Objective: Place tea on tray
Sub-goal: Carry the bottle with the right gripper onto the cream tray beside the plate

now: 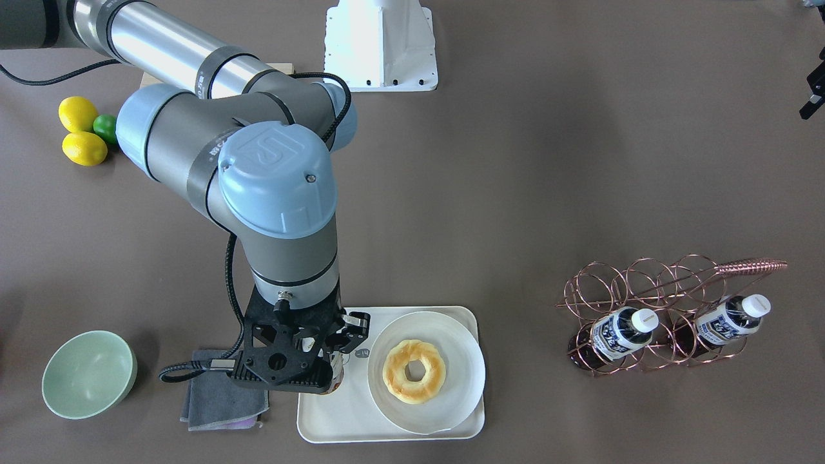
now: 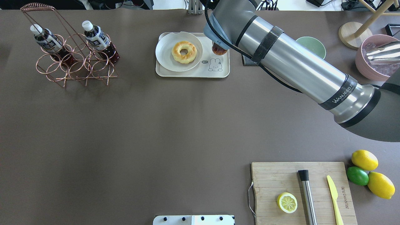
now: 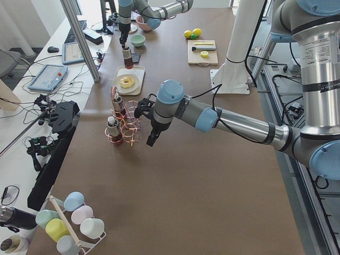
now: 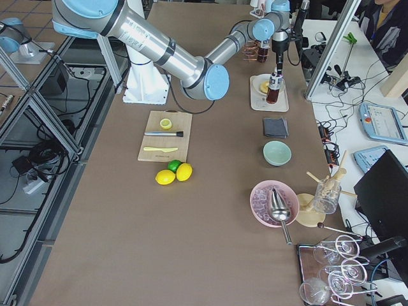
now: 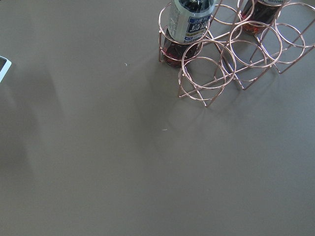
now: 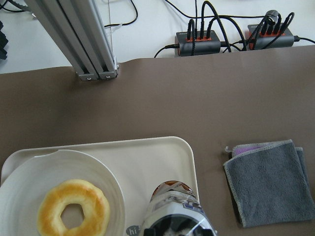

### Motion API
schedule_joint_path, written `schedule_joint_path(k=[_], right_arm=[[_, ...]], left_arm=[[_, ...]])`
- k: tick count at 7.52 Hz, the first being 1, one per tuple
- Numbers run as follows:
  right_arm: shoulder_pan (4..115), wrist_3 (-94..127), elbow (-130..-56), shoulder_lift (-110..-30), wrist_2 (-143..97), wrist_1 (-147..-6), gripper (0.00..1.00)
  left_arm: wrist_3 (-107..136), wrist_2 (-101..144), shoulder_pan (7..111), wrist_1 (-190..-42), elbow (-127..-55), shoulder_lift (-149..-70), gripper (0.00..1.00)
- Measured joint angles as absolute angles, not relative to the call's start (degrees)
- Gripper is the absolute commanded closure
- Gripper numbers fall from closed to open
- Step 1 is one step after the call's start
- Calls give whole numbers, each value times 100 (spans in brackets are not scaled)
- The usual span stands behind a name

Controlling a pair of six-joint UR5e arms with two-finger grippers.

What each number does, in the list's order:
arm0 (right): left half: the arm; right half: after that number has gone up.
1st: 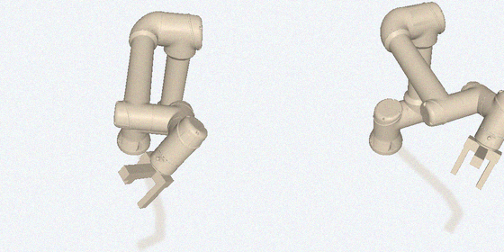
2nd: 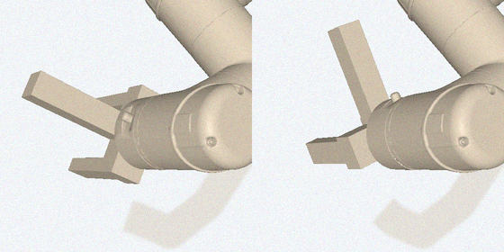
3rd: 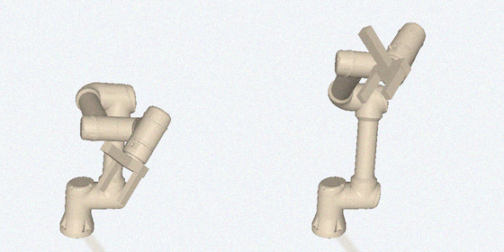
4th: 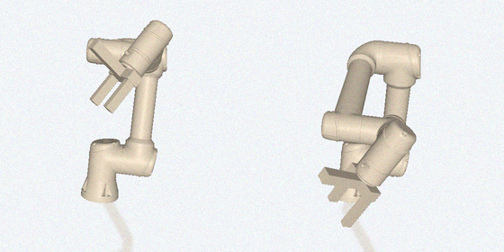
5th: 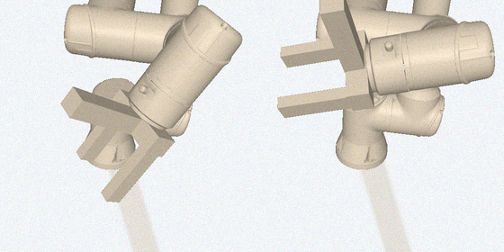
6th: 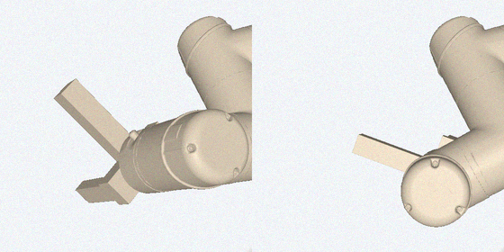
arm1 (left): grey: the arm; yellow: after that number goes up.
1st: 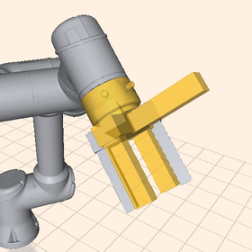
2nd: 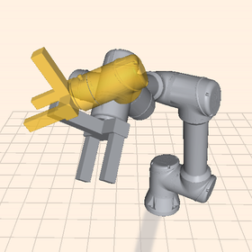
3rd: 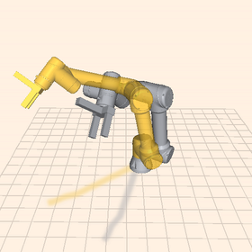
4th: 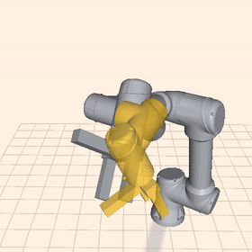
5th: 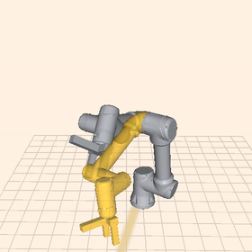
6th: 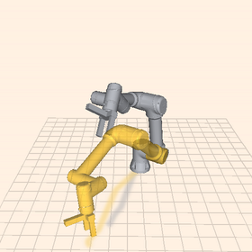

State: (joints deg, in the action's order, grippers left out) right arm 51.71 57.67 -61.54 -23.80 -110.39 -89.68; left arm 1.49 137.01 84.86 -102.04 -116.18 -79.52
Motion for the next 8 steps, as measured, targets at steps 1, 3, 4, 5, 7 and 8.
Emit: schedule_joint_path(k=[1, 3, 4, 5, 7, 8], right_arm=[[5173, 5766, -6038, -2380, -11080, -8843, 100], [5164, 5767, -5969, -2404, -11170, -8707, 100], [5157, 5773, -5963, -2437, -11238, -8630, 100], [5153, 5771, -5964, -2485, -11276, -8588, 100], [5138, 5762, -5967, -2518, -11299, -8557, 100], [5133, 5754, -5968, -2520, -11301, -8554, 72]], left_arm=[[150, 13708, 8489, -10204, -11625, -7958, 4], [156, 13777, 8496, -10204, -11646, -7962, 4], [158, 13791, 8498, -10204, -11649, -7967, 4], [158, 13796, 8500, -10204, -11648, -7971, 4], [158, 13798, 8506, -10204, -11643, -7985, 4], [155, 13799, 8506, -10204, -11634, -7993, 4]])
